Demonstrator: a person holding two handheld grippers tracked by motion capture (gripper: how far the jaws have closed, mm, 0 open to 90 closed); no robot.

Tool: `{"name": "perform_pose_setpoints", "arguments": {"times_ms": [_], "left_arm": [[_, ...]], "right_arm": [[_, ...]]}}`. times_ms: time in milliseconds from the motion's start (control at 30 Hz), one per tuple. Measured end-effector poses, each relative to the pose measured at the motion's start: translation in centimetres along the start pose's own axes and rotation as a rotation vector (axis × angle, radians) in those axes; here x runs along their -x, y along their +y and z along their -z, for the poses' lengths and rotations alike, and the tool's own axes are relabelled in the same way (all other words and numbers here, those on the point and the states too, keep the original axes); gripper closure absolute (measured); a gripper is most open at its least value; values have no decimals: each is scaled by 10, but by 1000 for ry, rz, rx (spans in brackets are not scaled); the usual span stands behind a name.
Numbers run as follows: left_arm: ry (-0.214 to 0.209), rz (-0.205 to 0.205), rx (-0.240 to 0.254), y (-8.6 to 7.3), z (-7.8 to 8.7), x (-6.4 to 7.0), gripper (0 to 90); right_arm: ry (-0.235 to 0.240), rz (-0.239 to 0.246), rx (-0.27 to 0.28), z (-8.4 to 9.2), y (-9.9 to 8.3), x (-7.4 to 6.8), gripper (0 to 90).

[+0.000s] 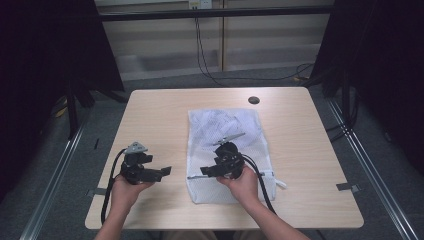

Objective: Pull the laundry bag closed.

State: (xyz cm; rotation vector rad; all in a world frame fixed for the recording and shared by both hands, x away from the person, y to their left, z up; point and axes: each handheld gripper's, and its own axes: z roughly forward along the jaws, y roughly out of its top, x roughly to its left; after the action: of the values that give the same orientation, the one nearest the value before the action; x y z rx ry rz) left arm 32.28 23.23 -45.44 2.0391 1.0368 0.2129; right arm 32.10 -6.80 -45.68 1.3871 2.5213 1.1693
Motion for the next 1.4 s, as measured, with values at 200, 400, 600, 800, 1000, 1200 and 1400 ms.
{"name": "perform_pose_setpoints", "arguments": {"times_ms": [200,400,600,800,1000,1200,1400], "left_arm": [[-4,-1,-5,0,0,0,79],[-3,-1,-9,0,-1,0,80],[1,3,-5,0,0,0,81],[2,-10,-15,0,-1,0,83],[-6,-8,-20,-1,-1,0,84],[-11,-3,-18,-1,-1,1,87],[-7,-4,-13,-1,0,0,87]], "right_arm": [[21,9,1,-6,3,-5,376],[26,16,14,-8,4,-6,414],[72,-23,-3,-14,5,-4,496],[109,-59,-15,-20,6,-6,548],[123,-78,-38,-27,7,-8,579],[117,-91,-52,-33,7,-9,579],[128,-113,-61,-38,6,-10,585]]}}
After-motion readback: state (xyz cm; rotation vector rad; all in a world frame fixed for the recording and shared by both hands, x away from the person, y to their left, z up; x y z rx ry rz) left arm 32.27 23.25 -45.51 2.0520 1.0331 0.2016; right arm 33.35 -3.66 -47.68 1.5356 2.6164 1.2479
